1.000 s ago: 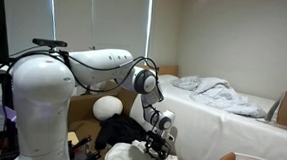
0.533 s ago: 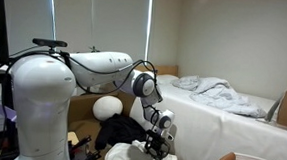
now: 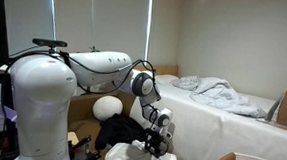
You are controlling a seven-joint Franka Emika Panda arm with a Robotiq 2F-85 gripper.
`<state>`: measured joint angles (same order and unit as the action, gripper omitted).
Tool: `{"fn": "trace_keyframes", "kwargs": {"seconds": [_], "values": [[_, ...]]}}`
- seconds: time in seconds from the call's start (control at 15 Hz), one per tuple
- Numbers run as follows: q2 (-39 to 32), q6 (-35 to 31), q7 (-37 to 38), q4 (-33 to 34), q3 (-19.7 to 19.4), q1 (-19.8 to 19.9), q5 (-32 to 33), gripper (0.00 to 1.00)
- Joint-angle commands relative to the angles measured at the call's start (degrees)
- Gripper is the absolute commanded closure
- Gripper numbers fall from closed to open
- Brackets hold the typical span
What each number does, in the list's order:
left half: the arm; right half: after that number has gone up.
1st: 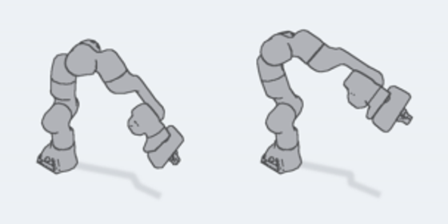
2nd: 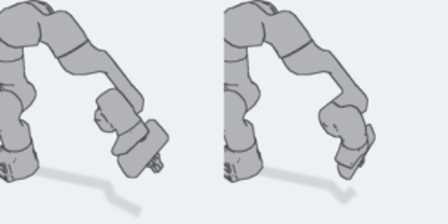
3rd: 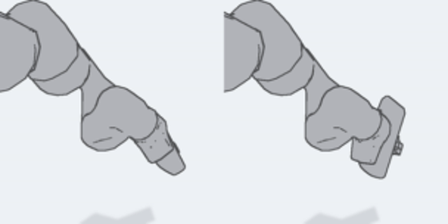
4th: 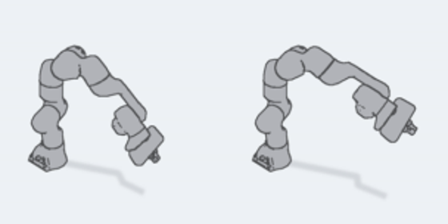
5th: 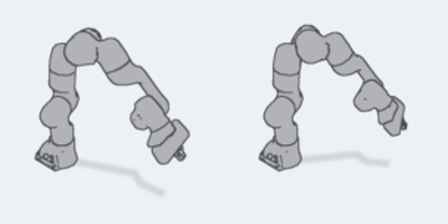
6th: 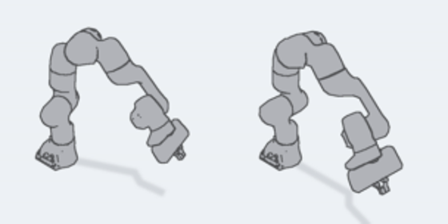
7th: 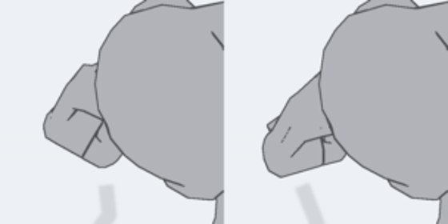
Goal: Put the white jersey in the laundry basket
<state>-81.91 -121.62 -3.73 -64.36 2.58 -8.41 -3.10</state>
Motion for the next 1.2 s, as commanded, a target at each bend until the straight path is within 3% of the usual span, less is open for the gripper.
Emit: {"fn": "trace_keyframes", "kwargs": {"seconds": [0.0,1.0,1.13], "values": [[2.7,-2.1,1.5,-3.3,-1.3,-1.2,0.8,0.90],[17.7,-10.3,3.6,-18.9,-7.3,-8.0,0.8,0.89],[19.3,-10.5,5.8,-20.4,-5.8,-7.1,4.3,0.90]]}}
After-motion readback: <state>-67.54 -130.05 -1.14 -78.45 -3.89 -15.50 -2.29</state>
